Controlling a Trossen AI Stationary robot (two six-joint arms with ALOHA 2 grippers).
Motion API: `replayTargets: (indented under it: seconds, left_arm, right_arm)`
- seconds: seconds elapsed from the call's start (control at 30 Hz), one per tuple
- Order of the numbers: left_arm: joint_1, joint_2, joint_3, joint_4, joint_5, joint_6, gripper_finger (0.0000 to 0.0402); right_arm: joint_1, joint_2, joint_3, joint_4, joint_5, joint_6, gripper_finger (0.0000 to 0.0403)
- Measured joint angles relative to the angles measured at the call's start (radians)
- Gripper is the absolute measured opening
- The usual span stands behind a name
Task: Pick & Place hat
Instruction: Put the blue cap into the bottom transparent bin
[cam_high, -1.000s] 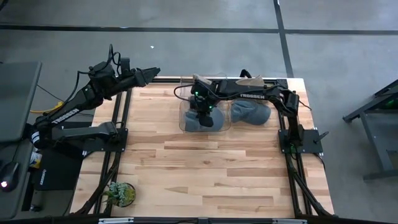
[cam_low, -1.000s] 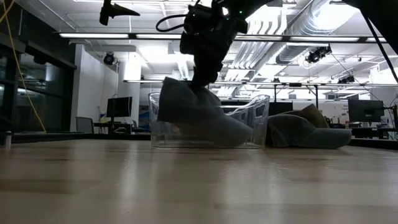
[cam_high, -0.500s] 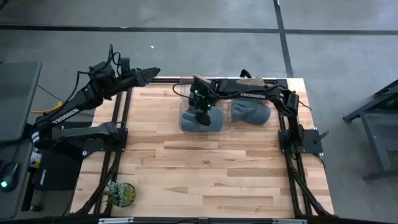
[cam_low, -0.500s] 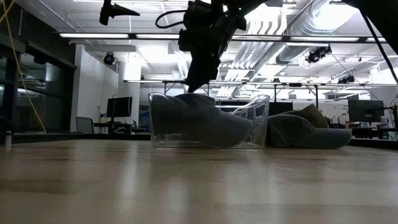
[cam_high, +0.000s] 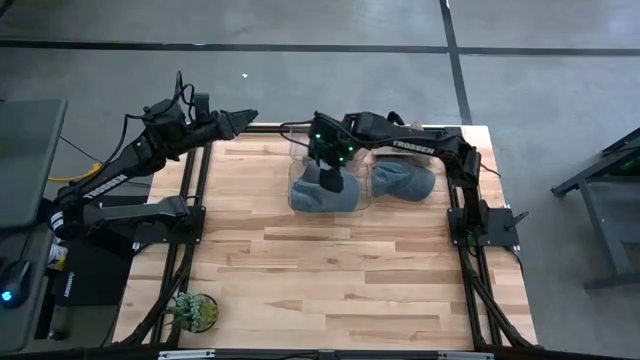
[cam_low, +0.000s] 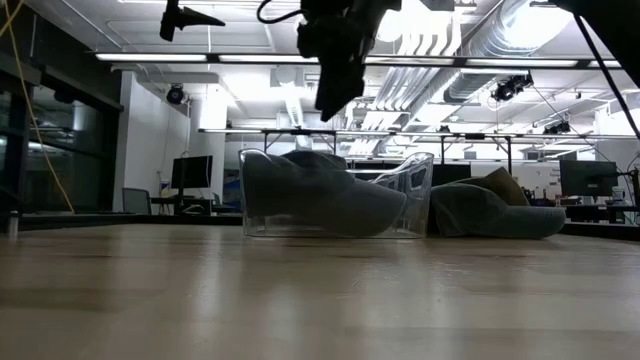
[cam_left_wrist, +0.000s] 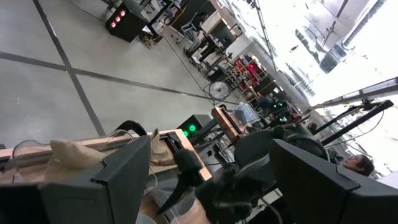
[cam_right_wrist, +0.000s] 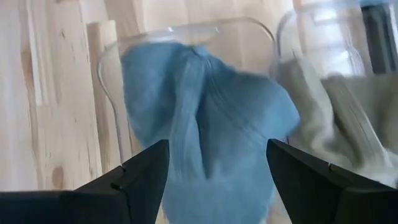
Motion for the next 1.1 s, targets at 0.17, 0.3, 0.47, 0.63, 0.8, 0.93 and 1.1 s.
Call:
replayTargets:
  seconds: [0.17,0.3,0.47,0.63,0.8,0.93,1.1]
  left_arm:
    - [0.0,0.0,0.0,-0.008,0.0,0.0,0.0303]
    - [0.0,0.0,0.0,-0.04,0.001,0.0,0.0303]
    - [0.0,-0.001,0.0,-0.066,0.003,0.001,0.0303]
    - [0.0,-0.001,0.0,-0.082,0.003,0.004,0.0303]
    - [0.0,-0.001,0.0,-0.082,0.003,0.005,0.0303]
    - [0.0,-0.001,0.0,-0.082,0.008,0.005,0.0303]
    - [0.0,-0.001,0.0,-0.082,0.008,0.005,0.0303]
  right_arm:
    - [-0.018,-0.006,0.02,-0.108,0.022,0.004,0.0264]
    - [-0.037,-0.051,-0.021,-0.118,0.023,0.008,0.0264]
    - [-0.084,-0.13,-0.114,-0.094,0.023,0.043,0.0264]
    - [-0.141,-0.268,-0.297,0.024,0.023,0.13,0.0264]
    - [-0.178,-0.423,-0.521,0.121,0.019,0.31,0.0264]
    - [-0.19,-0.553,-0.692,0.197,0.028,0.494,0.0264]
    - [-0.189,-0.71,-0.895,0.283,0.027,0.737,0.0264]
